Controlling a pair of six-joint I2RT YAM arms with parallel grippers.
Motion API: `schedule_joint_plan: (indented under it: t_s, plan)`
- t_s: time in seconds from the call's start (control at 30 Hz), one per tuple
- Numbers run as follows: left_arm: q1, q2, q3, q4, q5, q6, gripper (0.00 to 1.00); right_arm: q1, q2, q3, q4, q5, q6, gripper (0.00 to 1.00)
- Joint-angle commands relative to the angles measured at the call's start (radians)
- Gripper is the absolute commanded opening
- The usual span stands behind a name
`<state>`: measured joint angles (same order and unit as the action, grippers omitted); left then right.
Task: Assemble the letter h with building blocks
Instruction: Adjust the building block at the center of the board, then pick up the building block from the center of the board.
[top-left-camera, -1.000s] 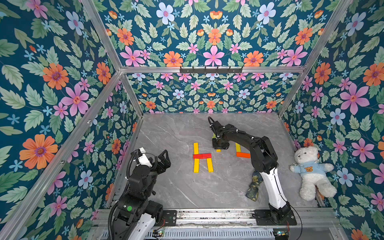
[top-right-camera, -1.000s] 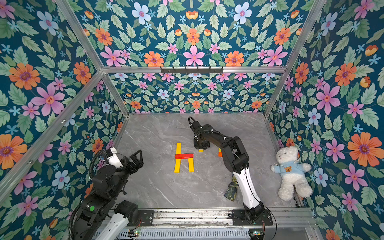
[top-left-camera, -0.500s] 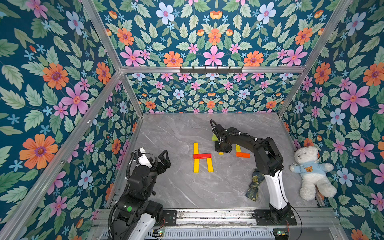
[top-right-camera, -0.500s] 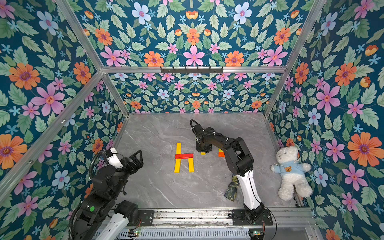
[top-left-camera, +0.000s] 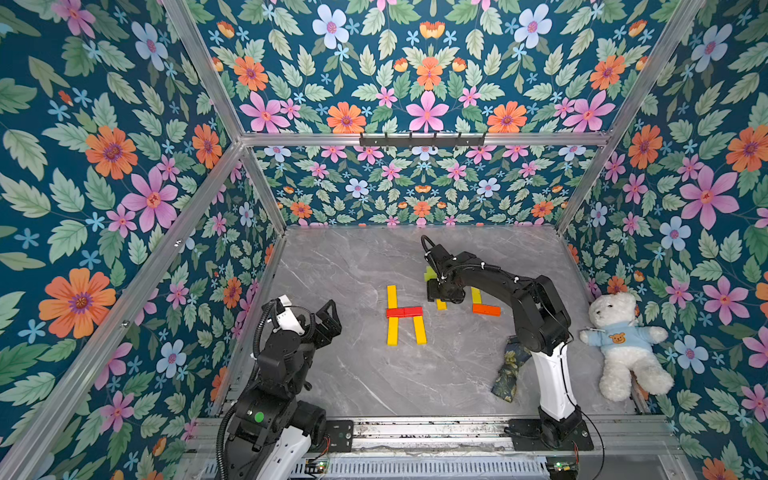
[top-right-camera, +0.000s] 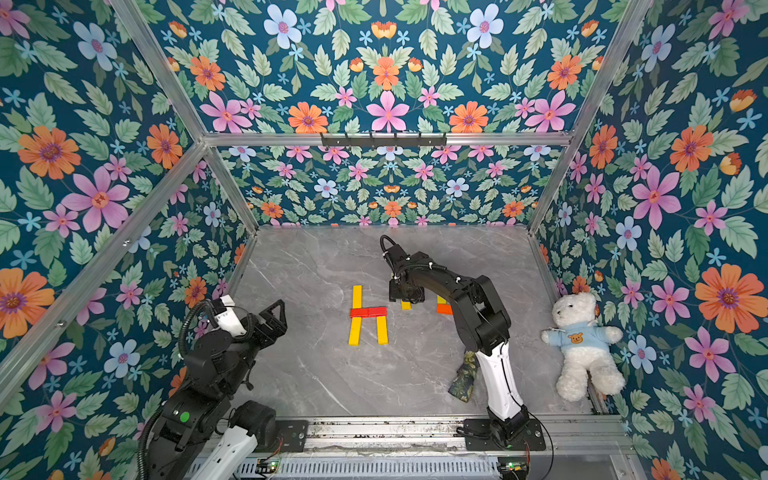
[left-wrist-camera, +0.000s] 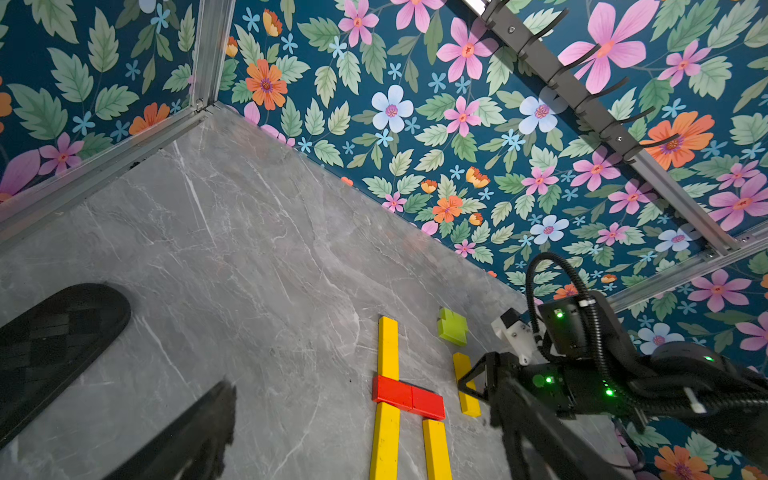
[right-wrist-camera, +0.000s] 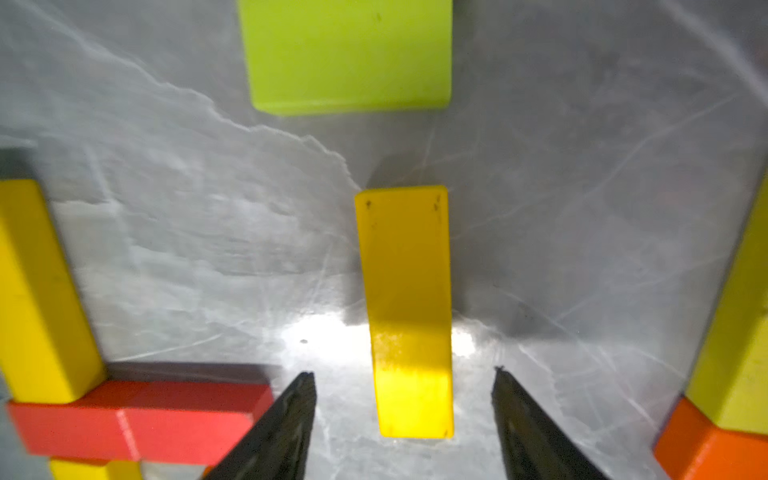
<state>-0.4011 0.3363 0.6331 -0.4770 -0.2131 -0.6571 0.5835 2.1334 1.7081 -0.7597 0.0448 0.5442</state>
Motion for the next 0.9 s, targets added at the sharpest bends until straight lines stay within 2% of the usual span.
schedule_joint_plan:
  t_s: [0.0,0.33,0.87]
  plan:
    - [0.001,0.004,0.002,0.023,-0.006,-0.005,1.00,0.002,-0.001,0.058,-0.023,0.031,0.005,0.79]
    - [0.001,0.001,0.002,0.020,-0.006,-0.004,1.00,-0.013,0.210,0.360,-0.135,0.091,0.014,0.79]
    - [0.001,-0.002,-0.001,0.023,-0.005,-0.005,1.00,-0.037,0.318,0.462,-0.120,0.034,0.013,0.76]
